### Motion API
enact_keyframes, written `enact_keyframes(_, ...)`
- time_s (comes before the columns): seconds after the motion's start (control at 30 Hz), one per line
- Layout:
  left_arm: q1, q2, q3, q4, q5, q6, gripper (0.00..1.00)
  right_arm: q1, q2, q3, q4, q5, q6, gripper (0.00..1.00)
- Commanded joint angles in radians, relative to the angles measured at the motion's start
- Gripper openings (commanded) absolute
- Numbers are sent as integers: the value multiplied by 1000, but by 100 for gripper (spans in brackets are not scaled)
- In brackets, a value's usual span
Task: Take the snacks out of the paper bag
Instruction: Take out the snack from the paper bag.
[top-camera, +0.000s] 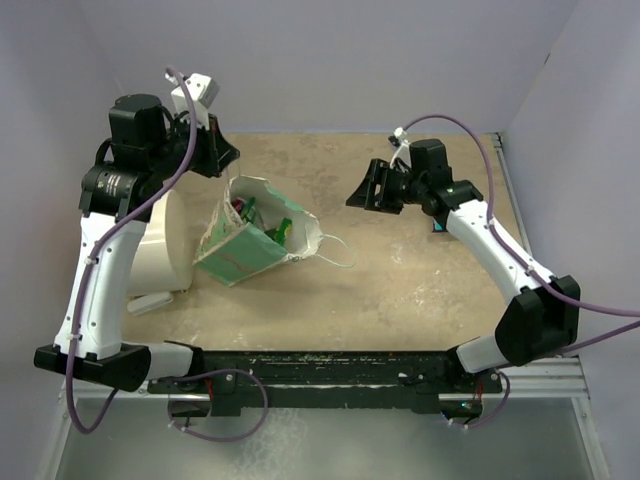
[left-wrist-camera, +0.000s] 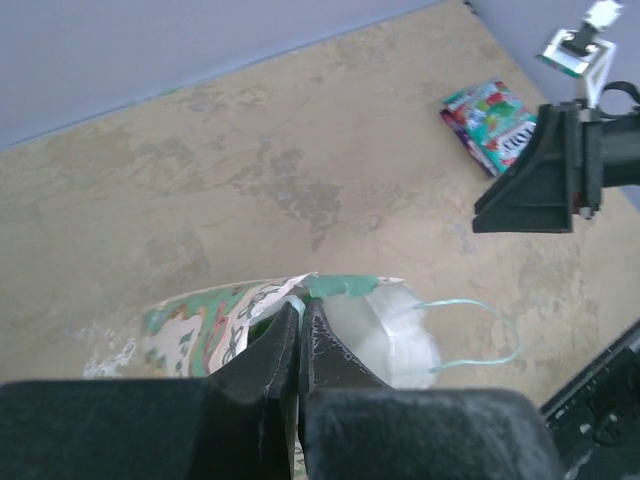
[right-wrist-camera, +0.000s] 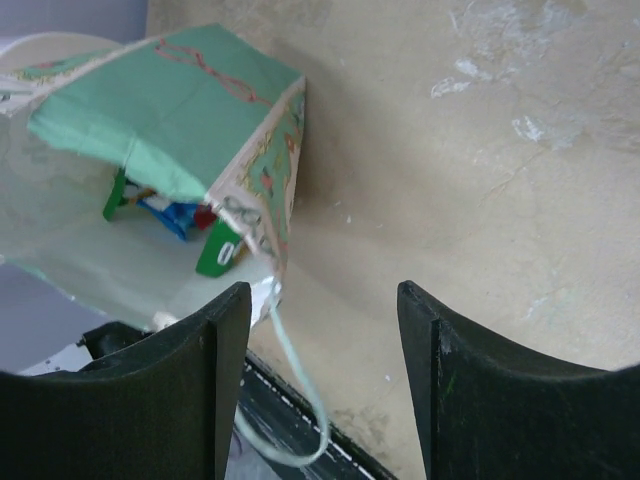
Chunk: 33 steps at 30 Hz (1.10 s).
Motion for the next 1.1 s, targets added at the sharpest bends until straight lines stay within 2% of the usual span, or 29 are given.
enact_keyframes(0.0,4,-31,-33,261,297,-43,0,27,-51,30,-50,-57,-40,62)
enact_keyframes(0.13,2,-80,-240,444,515,-271,0,50,-69,5,-83,-100,-94,62)
enact_keyframes(0.27,2,-204,-456,569,491,-495,0,96,-67,22,-145,-96,-162,62)
enact_keyframes(0.33,1,-256,-537,599,471,-556,0,129,-95,-13,-92,-84,-156,62)
enact_keyframes(0.5,1,-292,-546,517,445,-574,0,209,-162,-98,72,-12,-30,61)
enact_keyframes(0.63,1,-288,-534,540,479,-600,0,348,-162,-89,161,185,98,60)
enact_keyframes(0.77,1,-294,-567,568,482,-600,0,419,-123,-122,214,335,295,56)
enact_keyframes(0.9,1,-298,-597,584,485,-606,0,521,-101,-166,299,484,385,52)
enact_keyframes(1.0,1,-300,-568,538,459,-581,0,594,-89,-193,295,583,483,52)
enact_keyframes(1.07,2,-297,-536,496,428,-568,0,624,-87,-225,307,629,533,48)
